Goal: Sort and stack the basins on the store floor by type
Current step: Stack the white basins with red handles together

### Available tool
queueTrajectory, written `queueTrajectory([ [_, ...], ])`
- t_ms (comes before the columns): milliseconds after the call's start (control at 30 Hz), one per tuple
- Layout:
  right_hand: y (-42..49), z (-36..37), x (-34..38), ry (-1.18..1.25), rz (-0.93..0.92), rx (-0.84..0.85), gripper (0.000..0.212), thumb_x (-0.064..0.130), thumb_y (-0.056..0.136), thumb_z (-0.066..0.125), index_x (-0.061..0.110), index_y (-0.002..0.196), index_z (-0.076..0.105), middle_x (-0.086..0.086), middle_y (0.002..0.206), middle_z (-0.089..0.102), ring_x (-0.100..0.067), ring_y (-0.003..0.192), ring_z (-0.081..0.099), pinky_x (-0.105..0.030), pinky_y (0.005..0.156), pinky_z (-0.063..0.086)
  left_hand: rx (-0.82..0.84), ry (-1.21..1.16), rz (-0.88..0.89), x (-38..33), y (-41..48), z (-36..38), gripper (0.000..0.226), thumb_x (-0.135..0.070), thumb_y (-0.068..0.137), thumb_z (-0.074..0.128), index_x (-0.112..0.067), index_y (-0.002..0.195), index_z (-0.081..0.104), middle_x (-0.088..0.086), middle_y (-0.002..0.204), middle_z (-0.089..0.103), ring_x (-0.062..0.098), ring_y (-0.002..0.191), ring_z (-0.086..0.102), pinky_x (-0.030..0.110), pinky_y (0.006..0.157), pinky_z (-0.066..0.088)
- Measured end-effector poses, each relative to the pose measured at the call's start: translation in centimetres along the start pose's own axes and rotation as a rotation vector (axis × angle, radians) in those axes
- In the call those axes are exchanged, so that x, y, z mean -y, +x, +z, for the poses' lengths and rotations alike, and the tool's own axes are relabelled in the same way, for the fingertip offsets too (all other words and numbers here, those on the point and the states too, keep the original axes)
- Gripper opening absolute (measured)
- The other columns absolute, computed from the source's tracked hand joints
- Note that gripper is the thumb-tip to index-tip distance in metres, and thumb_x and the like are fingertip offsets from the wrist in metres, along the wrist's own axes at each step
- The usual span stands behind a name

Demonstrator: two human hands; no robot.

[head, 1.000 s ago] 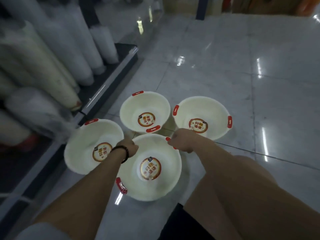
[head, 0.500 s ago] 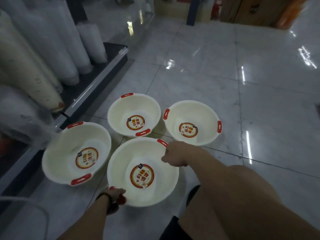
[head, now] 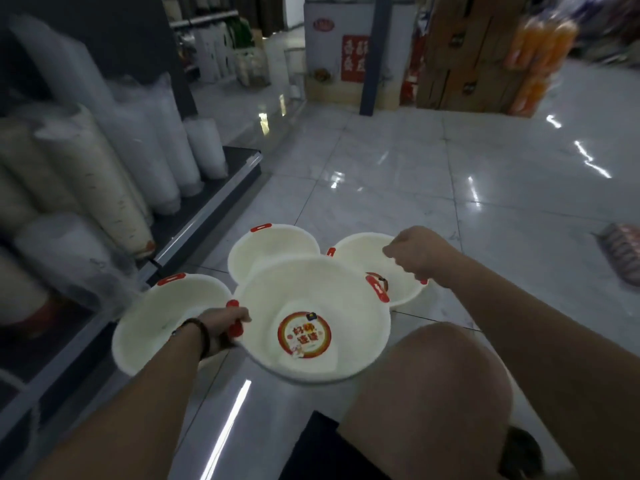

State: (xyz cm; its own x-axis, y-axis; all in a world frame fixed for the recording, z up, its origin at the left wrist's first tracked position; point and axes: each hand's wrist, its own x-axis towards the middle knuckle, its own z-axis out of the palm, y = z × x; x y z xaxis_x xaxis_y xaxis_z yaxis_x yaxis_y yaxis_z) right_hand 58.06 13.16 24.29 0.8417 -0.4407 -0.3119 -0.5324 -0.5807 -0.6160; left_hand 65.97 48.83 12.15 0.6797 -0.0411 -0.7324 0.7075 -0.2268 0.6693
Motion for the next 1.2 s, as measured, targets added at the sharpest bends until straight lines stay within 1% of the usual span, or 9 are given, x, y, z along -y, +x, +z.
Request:
queueTrajectory([
  [100, -0.8, -3.8, -3.5, 0.176, 0.076, -0.114, 0.025, 0.020, 0.096, 0.071, 0.002, 0.113, 0.073, -0.018, 0.097, 0.076, -0.037, 0.086, 0.075, -0.047, 0.080, 0.064, 0.005, 0.015, 0.118, -5.5, -2.2, 1.6, 0.042, -0.003, 0.086, 0.072, -0.007, 0.124, 0.054, 0.020, 0.119, 0.066, 0.036, 0.104, 0.070, 0.047, 0.090, 0.061],
  [233, -1.3, -6.9, -6.9, 0.472, 0.214, -0.140, 0.039, 0.029, 0.100, 0.072, 0.004, 0.129, 0.064, -0.022, 0.116, 0.068, -0.033, 0.093, 0.067, -0.049, 0.088, 0.059, -0.014, 0.049, 0.297, -11.7, -4.7, 6.2, 0.035, -0.007, 0.091, 0.069, -0.009, 0.122, 0.053, 0.013, 0.108, 0.063, 0.028, 0.090, 0.065, 0.038, 0.069, 0.058],
  [367, -0.2, -7.5, -8.4, 0.599, 0.248, -0.080, 0.066, 0.041, 0.098, 0.074, 0.010, 0.150, 0.049, -0.018, 0.141, 0.056, -0.042, 0.114, 0.065, -0.056, 0.092, 0.061, -0.039, 0.056, 0.402, -16.5, -5.8, 11.3, 0.031, -0.006, 0.091, 0.066, -0.013, 0.119, 0.054, 0.012, 0.104, 0.063, 0.026, 0.085, 0.063, 0.040, 0.068, 0.058],
  [500, 3.2, -6.7, -9.9, 0.844, 0.269, -0.105, 0.054, 0.041, 0.098, 0.074, 0.012, 0.139, 0.054, -0.015, 0.124, 0.068, -0.042, 0.098, 0.074, -0.059, 0.081, 0.065, -0.009, 0.153, 0.445, -20.5, -4.1, 15.9, 0.030, -0.009, 0.091, 0.066, -0.012, 0.118, 0.054, 0.013, 0.109, 0.063, 0.027, 0.089, 0.065, 0.038, 0.061, 0.057],
  [667, 9.6, -5.0, -12.1, 1.039, 0.362, -0.297, 0.033, 0.024, 0.101, 0.069, 0.015, 0.132, 0.061, -0.013, 0.111, 0.072, -0.044, 0.096, 0.073, -0.066, 0.076, 0.064, -0.041, 0.222, 0.477, -22.8, 2.2, 20.1, 0.026, -0.013, 0.085, 0.072, -0.013, 0.107, 0.060, 0.015, 0.107, 0.068, 0.033, 0.093, 0.070, 0.049, 0.081, 0.064],
  [800, 15.7, -1.8, -14.0, 1.046, 0.406, -0.353, 0.033, 0.014, 0.101, 0.064, 0.015, 0.134, 0.063, -0.014, 0.120, 0.070, -0.045, 0.103, 0.070, -0.063, 0.066, 0.065, -0.007, 0.181, 0.448, -21.9, 9.4, 22.8, 0.017, -0.014, 0.088, 0.075, -0.017, 0.102, 0.066, 0.010, 0.104, 0.073, 0.030, 0.094, 0.072, 0.044, 0.076, 0.064],
  [933, 21.1, 3.0, -15.5, 1.027, 0.491, -0.370, 0.027, 0.014, 0.101, 0.064, 0.021, 0.127, 0.062, -0.010, 0.115, 0.070, -0.043, 0.103, 0.069, -0.066, 0.069, 0.064, 0.049, 0.160, 0.314, -17.9, 17.7, 24.1, 0.038, -0.007, 0.082, 0.080, -0.021, 0.114, 0.065, 0.008, 0.107, 0.074, 0.034, 0.098, 0.073, 0.053, 0.076, 0.065],
  [1067, 25.0, 8.2, -17.6, 0.956, 0.541, -0.325, 0.026, 0.027, 0.103, 0.068, 0.022, 0.128, 0.064, -0.009, 0.121, 0.073, -0.040, 0.108, 0.071, -0.070, 0.079, 0.062, -0.099, 0.216, 0.269, -12.5, 27.5, 24.5, 0.064, -0.019, 0.052, 0.087, -0.022, 0.113, 0.066, 0.004, 0.105, 0.074, 0.033, 0.099, 0.071, 0.052, 0.078, 0.064],
  [1200, 26.9, 12.2, -19.9, 0.990, 0.540, -0.290, 0.035, 0.037, 0.102, 0.070, 0.025, 0.135, 0.065, -0.006, 0.122, 0.074, -0.039, 0.110, 0.071, -0.067, 0.077, 0.063, -0.212, 0.226, 0.303, -9.6, 29.6, 25.6, 0.052, -0.024, 0.068, 0.088, -0.015, 0.115, 0.067, 0.002, 0.105, 0.074, 0.026, 0.099, 0.070, 0.039, 0.084, 0.060],
])
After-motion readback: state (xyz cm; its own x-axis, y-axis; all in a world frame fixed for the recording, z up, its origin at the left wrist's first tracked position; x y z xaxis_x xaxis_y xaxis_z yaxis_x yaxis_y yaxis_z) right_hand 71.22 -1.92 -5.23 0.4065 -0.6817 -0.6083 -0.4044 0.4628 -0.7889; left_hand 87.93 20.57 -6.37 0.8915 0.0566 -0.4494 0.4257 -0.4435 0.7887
